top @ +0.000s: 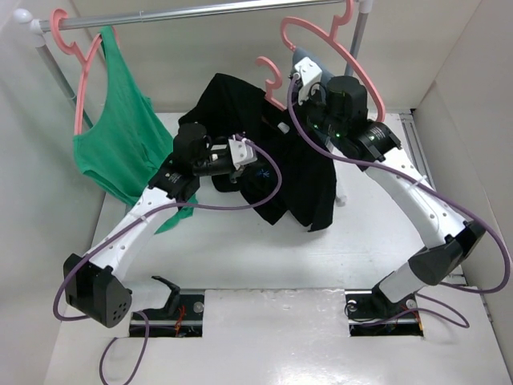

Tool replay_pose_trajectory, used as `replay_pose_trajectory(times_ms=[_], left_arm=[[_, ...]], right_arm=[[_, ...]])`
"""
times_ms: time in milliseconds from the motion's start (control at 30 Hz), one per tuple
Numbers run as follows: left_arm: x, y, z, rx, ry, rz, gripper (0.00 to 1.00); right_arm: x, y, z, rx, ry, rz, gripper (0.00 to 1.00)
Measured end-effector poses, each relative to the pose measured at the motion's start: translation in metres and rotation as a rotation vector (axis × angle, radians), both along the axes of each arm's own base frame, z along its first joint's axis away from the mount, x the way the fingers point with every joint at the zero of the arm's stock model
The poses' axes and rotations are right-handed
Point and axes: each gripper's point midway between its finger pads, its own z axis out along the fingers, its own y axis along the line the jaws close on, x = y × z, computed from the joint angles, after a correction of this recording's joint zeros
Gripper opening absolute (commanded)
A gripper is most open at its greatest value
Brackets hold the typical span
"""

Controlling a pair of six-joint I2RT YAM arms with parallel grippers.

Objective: Place the t-shirt on the hanger
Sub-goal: Place tshirt on hanger

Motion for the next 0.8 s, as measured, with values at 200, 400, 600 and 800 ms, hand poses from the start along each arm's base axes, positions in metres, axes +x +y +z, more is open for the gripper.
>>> replay_pose_trajectory(times_ms=[200, 400, 600, 800], left_arm=[[0.002, 0.008, -0.013, 0.035, 0.017, 0.044, 0.00], [0.040, 0.041, -0.006, -0.008, 0.039, 0.247, 0.53], [0.073, 0.085, 0.013, -0.067, 0.023, 0.382, 0.86], [0.090, 0.119, 0.035, -0.133, -0.020, 0.466, 1.00]], right_arm=[[0.002, -0.012, 0.012, 0.011, -0.028, -0.033, 0.00], [-0.009, -0.017, 0.032, 0.008, -0.080, -0.004, 0.00], [-0.034, -0.038, 0.044, 0.001, -0.095, 0.090, 0.00], [-0.066, -0.072, 0.056, -0.039, -0.143, 0.203, 0.00]])
